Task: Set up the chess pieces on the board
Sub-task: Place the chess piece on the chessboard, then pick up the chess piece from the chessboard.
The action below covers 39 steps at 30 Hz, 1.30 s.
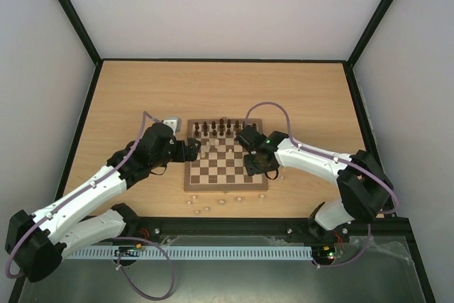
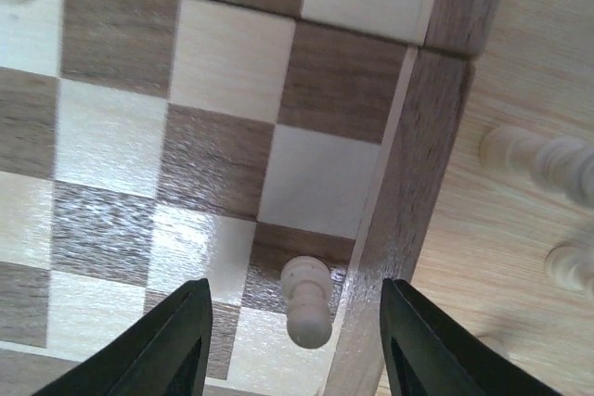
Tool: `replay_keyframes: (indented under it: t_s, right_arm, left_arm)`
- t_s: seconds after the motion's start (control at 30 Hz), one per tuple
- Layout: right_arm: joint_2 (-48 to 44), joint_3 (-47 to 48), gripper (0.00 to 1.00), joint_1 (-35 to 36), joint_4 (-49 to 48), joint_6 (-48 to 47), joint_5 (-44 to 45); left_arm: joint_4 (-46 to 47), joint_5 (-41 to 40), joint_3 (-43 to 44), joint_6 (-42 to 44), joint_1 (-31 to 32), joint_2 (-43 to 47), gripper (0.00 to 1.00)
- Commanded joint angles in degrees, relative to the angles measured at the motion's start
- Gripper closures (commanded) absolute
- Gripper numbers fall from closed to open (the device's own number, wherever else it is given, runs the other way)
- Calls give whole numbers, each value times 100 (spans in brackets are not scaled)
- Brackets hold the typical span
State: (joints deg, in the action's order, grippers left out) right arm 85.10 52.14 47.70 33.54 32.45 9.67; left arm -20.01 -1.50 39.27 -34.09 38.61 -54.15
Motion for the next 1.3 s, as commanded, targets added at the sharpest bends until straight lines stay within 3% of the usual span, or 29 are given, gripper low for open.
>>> replay_keyframes:
  t_s: [0.0, 0.27, 0.47, 0.67, 0.77, 1.1, 1.27]
  right_arm:
    - [-192, 482, 46, 37, 427, -18, 252]
    - [378, 1444, 24, 36, 369, -354, 216]
    - [1103, 2008, 23, 37, 170, -590, -33]
    - [1731, 2456, 33, 37, 117, -717, -234]
    - [1990, 2593, 46, 37, 109, -748, -259]
    - [2439, 2747, 62, 37, 155, -762, -198]
    - [2454, 2740, 80, 35, 182, -759, -215]
  left_arm:
    - [38, -25, 59, 26, 19, -9, 1]
    - [-14, -125, 72, 20, 15, 51, 1]
    - [-71, -218, 57, 6, 15, 287, 1]
    - [-174, -300, 29, -26, 15, 487, 1]
    - [-196, -307, 3, -28, 19, 528, 1]
    - [-176, -308, -4, 9, 15, 507, 1]
    - [-156, -316, -5, 23, 15, 487, 1]
